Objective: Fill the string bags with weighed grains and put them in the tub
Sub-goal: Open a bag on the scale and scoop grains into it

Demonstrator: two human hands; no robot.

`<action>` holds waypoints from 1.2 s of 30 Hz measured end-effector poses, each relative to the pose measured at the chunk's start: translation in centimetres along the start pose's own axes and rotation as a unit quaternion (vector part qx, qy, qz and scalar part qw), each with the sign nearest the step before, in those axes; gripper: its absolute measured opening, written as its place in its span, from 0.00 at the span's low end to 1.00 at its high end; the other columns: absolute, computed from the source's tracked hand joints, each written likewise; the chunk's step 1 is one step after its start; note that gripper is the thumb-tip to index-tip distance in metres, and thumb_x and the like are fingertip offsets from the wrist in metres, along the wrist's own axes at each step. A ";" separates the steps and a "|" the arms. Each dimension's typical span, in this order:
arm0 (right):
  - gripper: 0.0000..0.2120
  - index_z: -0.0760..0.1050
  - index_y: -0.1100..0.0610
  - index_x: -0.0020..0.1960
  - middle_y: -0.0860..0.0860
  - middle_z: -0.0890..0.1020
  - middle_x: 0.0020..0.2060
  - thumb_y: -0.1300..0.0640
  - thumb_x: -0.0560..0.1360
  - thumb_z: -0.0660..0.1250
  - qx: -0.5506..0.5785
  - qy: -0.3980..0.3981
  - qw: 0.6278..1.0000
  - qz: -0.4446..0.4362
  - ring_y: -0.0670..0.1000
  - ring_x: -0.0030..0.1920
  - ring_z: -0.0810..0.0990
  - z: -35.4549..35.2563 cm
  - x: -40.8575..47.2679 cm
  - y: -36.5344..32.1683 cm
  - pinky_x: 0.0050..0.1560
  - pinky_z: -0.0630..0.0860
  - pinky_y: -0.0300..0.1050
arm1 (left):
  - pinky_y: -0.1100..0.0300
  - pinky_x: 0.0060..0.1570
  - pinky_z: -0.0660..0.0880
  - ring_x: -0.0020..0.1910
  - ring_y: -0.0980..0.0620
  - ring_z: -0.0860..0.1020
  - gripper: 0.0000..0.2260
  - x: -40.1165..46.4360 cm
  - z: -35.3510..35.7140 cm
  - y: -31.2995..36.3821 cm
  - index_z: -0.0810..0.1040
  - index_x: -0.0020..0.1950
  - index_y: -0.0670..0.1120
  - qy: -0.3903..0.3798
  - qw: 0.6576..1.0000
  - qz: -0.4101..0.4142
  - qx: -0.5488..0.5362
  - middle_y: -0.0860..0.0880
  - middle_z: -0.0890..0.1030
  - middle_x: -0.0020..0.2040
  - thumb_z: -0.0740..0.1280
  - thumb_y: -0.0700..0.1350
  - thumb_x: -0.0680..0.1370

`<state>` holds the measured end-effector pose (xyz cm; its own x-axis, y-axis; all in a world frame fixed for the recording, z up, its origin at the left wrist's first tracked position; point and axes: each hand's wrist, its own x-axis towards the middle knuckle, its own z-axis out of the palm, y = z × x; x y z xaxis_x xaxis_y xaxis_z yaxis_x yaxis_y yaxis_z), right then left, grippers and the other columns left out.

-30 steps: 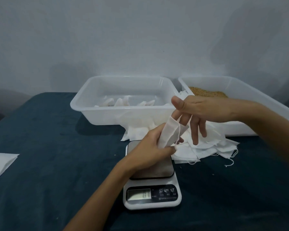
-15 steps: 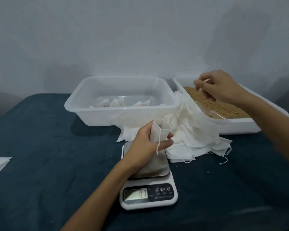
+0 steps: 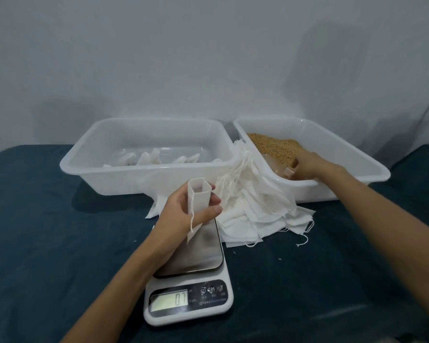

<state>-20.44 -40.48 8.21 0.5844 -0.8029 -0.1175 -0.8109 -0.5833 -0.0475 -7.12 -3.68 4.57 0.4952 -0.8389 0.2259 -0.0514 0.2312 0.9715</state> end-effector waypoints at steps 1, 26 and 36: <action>0.15 0.82 0.59 0.50 0.53 0.84 0.48 0.49 0.70 0.77 -0.007 -0.003 1.000 0.001 0.54 0.48 0.81 0.1 0.1 -0.3 0.53 0.80 0.51 | 0.62 0.53 0.80 0.51 0.51 0.84 0.15 0.0 -0.1 0.1 0.81 0.57 0.49 0.000 1.000 0.002 -0.001 0.45 0.85 0.51 0.78 0.43 0.72; 0.16 0.80 0.59 0.60 0.56 0.82 0.56 0.66 0.73 0.73 -0.044 0.084 0.991 -0.095 0.56 0.56 0.79 -0.3 0.4 3.0 0.54 0.75 0.48 | 0.63 0.52 0.79 0.51 0.50 0.84 0.16 0.0 -0.1 0.0 0.82 0.57 0.46 0.021 1.000 -0.011 -0.001 0.45 0.85 0.49 0.79 0.42 0.70; 0.19 0.78 0.63 0.65 0.58 0.82 0.61 0.64 0.74 0.74 0.121 0.087 0.987 -0.060 0.58 0.62 0.78 -0.5 -0.2 4.3 0.59 0.69 0.45 | 0.63 0.50 0.80 0.50 0.48 0.84 0.13 0.1 -0.3 0.0 0.82 0.57 0.47 0.027 1.000 -0.012 0.003 0.46 0.85 0.49 0.77 0.39 0.74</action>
<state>-24.09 -42.88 8.50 0.6555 -0.7515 0.0747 -0.7071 -0.6455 -0.2885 -6.82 -3.61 4.57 0.5429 -0.8158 0.1992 -0.0447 0.2088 0.9769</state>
